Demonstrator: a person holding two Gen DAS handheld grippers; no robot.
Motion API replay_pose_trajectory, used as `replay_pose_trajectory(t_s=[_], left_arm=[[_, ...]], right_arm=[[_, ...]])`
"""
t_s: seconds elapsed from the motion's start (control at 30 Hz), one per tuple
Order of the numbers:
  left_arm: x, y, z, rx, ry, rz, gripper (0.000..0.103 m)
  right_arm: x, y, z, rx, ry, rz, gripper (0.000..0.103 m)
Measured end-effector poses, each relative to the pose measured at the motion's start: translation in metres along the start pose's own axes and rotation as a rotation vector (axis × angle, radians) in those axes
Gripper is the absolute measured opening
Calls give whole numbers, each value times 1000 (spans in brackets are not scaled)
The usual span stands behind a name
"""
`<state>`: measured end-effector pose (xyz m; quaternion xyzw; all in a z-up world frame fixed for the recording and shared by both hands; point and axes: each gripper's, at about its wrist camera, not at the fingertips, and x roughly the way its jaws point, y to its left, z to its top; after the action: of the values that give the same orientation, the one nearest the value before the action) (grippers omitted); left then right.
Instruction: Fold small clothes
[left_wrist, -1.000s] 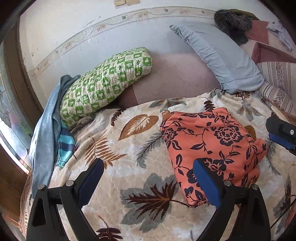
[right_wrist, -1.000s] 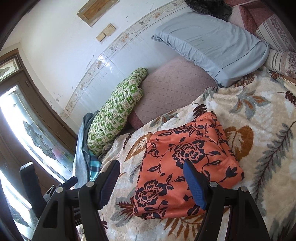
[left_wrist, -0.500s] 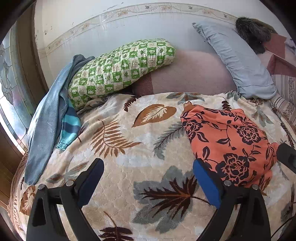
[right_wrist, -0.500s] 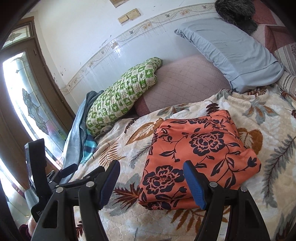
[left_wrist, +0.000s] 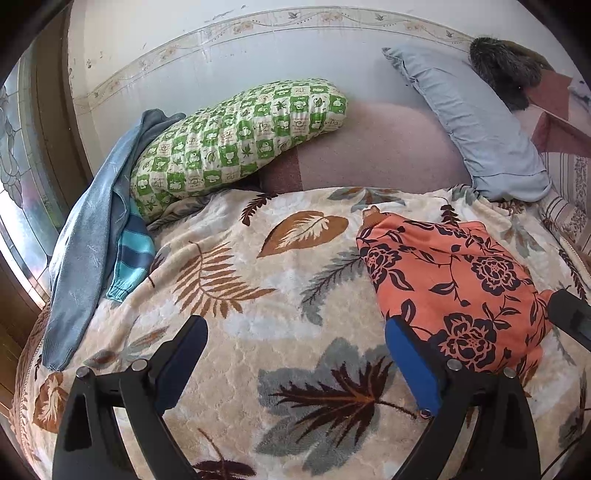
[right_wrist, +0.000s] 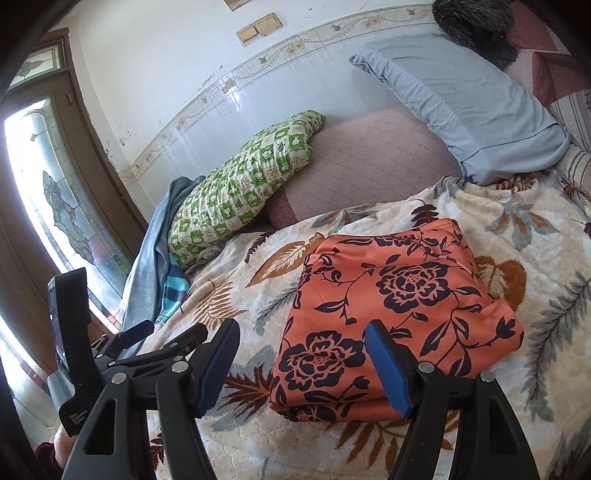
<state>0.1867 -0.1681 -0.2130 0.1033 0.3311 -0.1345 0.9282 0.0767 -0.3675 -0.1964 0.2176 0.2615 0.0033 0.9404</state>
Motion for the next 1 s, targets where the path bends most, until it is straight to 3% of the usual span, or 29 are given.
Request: replay_pose_trajectory(t_s=[0.23, 0.43, 0.57, 0.7, 0.87, 1.0], left_arm=[[7, -3, 0, 3, 11, -22, 97], [33, -6, -1, -88, 119, -215, 97], [45, -14, 2, -113, 126, -264, 97], [59, -26, 7, -106, 140, -316, 97], [79, -44, -2, -83, 229, -425, 97], [88, -54, -10, -60, 267, -479, 97]], right_arm=[[6, -11, 3, 15, 13, -23, 74], [10, -69, 22, 135, 8, -134, 74], [13, -113, 30, 260, 30, -168, 74], [25, -138, 29, 340, 67, -147, 74], [39, -157, 27, 393, 115, -145, 74], [24, -176, 27, 482, 39, -129, 74]])
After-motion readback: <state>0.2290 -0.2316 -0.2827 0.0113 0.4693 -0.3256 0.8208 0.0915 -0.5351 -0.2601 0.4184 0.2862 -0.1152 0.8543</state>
